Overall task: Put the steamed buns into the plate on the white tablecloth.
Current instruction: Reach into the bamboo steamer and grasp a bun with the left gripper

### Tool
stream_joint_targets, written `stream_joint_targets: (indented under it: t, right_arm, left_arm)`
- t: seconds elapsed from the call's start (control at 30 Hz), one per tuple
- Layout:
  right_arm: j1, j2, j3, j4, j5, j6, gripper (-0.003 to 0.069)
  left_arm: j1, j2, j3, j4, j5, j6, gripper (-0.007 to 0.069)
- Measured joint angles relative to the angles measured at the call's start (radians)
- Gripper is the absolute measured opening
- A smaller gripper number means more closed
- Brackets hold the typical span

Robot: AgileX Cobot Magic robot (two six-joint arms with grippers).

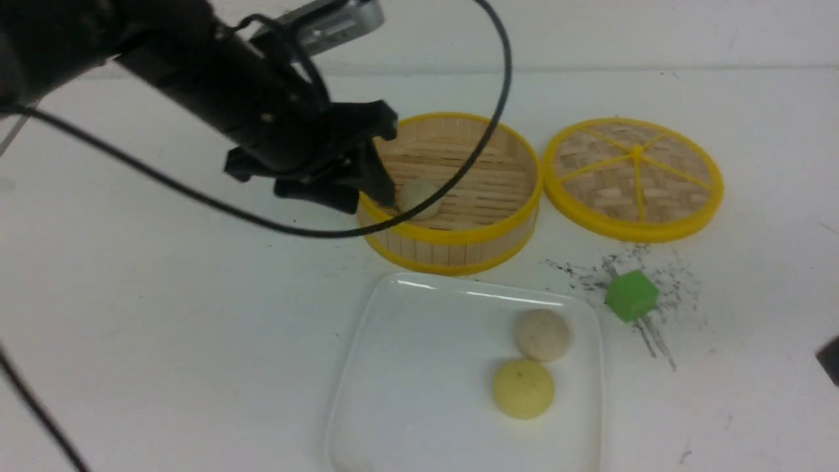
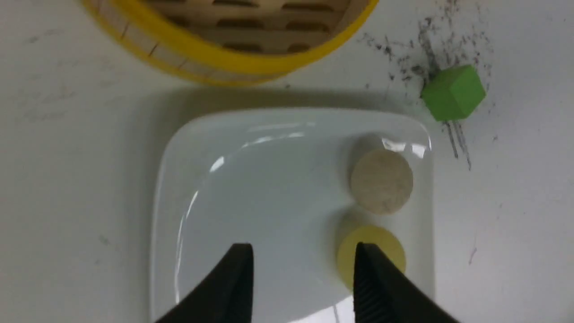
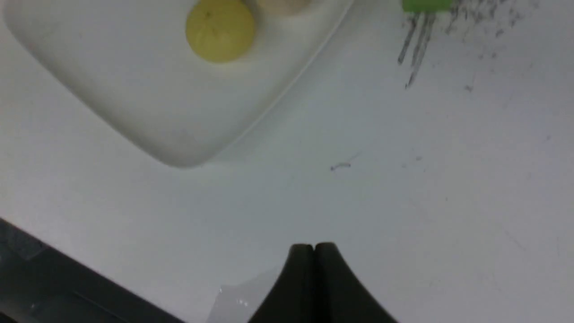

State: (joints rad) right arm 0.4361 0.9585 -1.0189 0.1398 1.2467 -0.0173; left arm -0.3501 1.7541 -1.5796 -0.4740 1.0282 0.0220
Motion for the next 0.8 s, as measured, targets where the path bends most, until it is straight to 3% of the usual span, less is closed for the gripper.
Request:
stream_joint_targets:
  t: [0.1,0.13,0.23,0.4,0.53,0.8]
  right_arm:
    - [0.0,-0.091,0.107,0.0,-0.002,0.002,-0.0011]
    - [0.0,-0.096,0.116,0.0,-0.004,0.003,-0.0011]
    - [0.0,-0.155,0.167,0.0,-0.008,0.005,-0.0009]
    - [0.0,-0.188,0.18,0.0,-0.013,0.005,-0.0008]
    - [0.0,-0.189,0.18,0.0,-0.028,0.005,-0.0006]
    - [0.0,-0.189,0.181,0.004,-0.054,0.008,-0.0001]
  left_arm:
    - [-0.049,0.213,-0.252,0.076,0.076,-0.072,0.0334]
    - [-0.051,0.225,-0.252,0.076,0.076,-0.077,0.0334]
    - [-0.087,0.418,-0.511,0.206,0.174,-0.159,0.0334]
    - [-0.109,0.638,-0.832,0.365,0.204,-0.24,0.0335]
    - [-0.111,0.709,-0.934,0.4,0.208,-0.268,0.0335]
    - [-0.111,0.731,-0.946,0.419,0.209,-0.28,0.0335]
